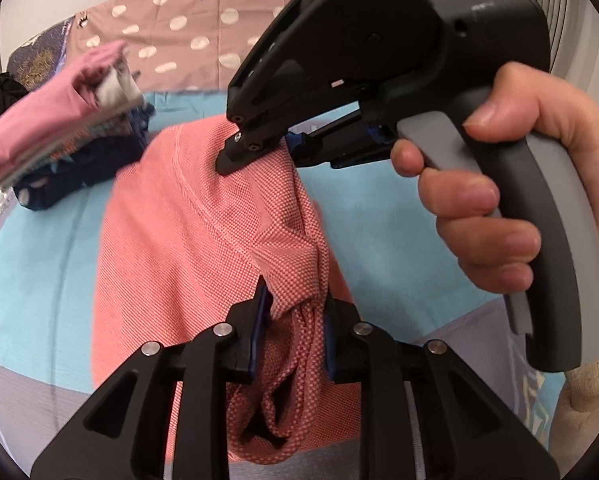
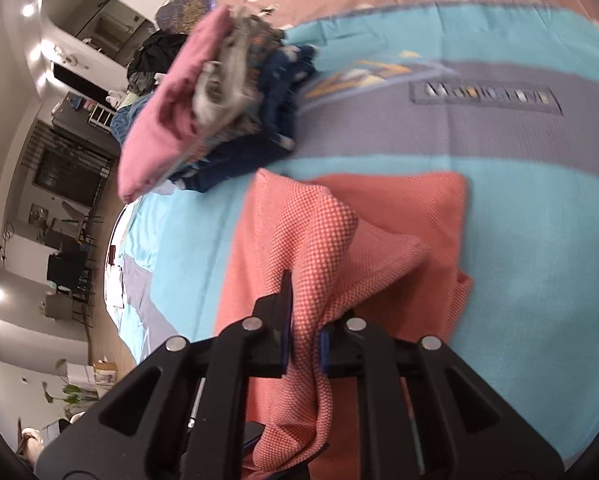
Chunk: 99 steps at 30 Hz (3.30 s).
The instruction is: Fold small clothes
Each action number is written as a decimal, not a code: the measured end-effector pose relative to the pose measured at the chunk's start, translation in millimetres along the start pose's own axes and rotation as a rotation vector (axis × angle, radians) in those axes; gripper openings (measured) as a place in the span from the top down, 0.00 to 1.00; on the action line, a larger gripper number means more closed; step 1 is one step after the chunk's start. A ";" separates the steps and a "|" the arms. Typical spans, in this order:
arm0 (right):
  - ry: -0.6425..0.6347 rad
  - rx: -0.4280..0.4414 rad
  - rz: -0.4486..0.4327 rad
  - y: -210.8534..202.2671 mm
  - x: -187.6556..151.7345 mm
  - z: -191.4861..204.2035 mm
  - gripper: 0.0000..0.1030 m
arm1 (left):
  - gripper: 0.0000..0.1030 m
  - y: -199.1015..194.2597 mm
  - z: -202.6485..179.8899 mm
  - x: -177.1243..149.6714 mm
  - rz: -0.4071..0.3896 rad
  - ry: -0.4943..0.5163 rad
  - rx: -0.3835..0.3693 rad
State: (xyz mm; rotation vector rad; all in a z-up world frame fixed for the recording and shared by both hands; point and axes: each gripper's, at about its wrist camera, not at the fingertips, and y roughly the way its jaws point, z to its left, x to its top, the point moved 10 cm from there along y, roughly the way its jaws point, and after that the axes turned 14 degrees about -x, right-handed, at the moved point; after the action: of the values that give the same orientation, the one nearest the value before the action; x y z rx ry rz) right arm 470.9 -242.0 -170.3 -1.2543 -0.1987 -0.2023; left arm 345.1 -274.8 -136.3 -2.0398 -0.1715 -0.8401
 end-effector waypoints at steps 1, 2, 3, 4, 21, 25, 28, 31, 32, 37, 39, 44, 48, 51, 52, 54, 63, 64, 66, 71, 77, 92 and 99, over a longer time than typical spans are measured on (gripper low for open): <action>0.016 0.002 0.009 6.5 -3.7 -8.5 0.86 | 0.77 6.4 -1.3 -4.0 0.018 0.002 0.002; 0.029 0.007 0.013 10.6 -6.0 -14.1 0.85 | 0.77 14.5 -2.5 -9.4 0.039 0.001 0.001; 0.049 0.018 0.015 15.0 -8.2 -19.9 0.85 | 0.77 19.4 -0.8 -11.3 0.048 -0.002 0.002; 0.062 0.026 0.016 17.5 -9.6 -23.4 0.83 | 0.76 23.1 -1.0 -14.2 0.051 -0.003 0.004; 0.162 -0.009 -0.113 15.3 37.7 -58.4 0.93 | 0.45 31.8 -19.7 -25.2 0.067 0.033 -0.030; 0.154 -0.229 -0.201 4.4 37.2 -84.4 0.87 | 0.26 19.5 -34.9 -28.1 0.088 -0.023 -0.216; 0.148 -0.307 -0.276 -21.2 35.4 -97.1 0.87 | 0.25 -8.2 -36.1 -24.5 0.076 -0.031 -0.342; 0.105 -0.252 -0.339 -48.7 19.3 -79.5 0.87 | 0.15 -49.1 -11.6 -14.1 -0.004 -0.075 -0.434; 0.071 -0.233 -0.350 -53.2 8.2 -67.7 0.87 | 0.14 -57.5 -4.8 -14.8 -0.018 -0.105 -0.456; -0.113 -0.197 -0.351 -45.8 -69.8 -11.6 0.87 | 0.14 -75.4 67.9 -27.1 0.013 -0.403 -0.711; -0.128 -0.201 -0.350 -36.4 -95.6 -4.2 0.87 | 0.14 -76.2 94.2 -30.4 0.003 -0.482 -0.729; -0.139 -0.251 -0.349 -16.4 -144.9 0.0 0.87 | 0.14 -65.0 110.4 -44.8 0.041 -0.560 -0.752; -0.115 -0.306 -0.340 -14.3 -166.4 -14.4 0.82 | 0.14 -58.6 102.8 -43.9 0.068 -0.496 -0.710; -0.028 -0.224 -0.342 -31.6 -162.2 -26.3 0.51 | 0.14 -54.9 106.6 -37.5 0.072 -0.476 -0.695; -0.008 -0.183 -0.346 -37.2 -159.2 -26.8 0.43 | 0.14 -56.7 106.0 -37.7 0.074 -0.479 -0.695; 0.061 -0.033 -0.337 -48.9 -156.4 -25.7 0.43 | 0.14 -58.5 109.2 -39.3 0.078 -0.488 -0.699; 0.178 0.085 -0.248 -17.7 -155.4 -32.4 0.54 | 0.14 -57.0 112.5 -51.9 0.099 -0.489 -0.700; 0.143 0.012 -0.271 -22.1 -154.3 -31.6 0.62 | 0.14 -57.5 111.9 -52.6 0.102 -0.488 -0.697; 0.045 -0.115 -0.354 -37.0 -147.9 -22.6 0.63 | 0.14 -57.4 111.7 -51.4 0.102 -0.490 -0.698; -0.135 -0.149 -0.378 -35.2 -141.3 27.9 0.63 | 0.14 -53.9 110.3 -51.3 0.109 -0.475 -0.687; -0.189 -0.203 -0.348 6.1 -165.4 18.2 0.64 | 0.14 -65.0 113.1 -48.7 0.092 -0.471 -0.679; -0.218 -0.309 -0.309 -9.0 -191.4 14.9 0.44 | 0.14 -40.3 76.7 -67.8 0.211 -0.392 -0.706; -0.046 -0.140 -0.340 -59.5 -150.7 -12.2 0.15 | 0.06 -70.9 124.7 -27.3 0.094 -0.462 -0.695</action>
State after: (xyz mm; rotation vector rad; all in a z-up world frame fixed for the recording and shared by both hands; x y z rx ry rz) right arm 310.5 -264.9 -158.2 -1.3598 -0.4445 -0.4875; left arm 356.7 -130.0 -150.2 -2.8549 -0.0331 -0.3718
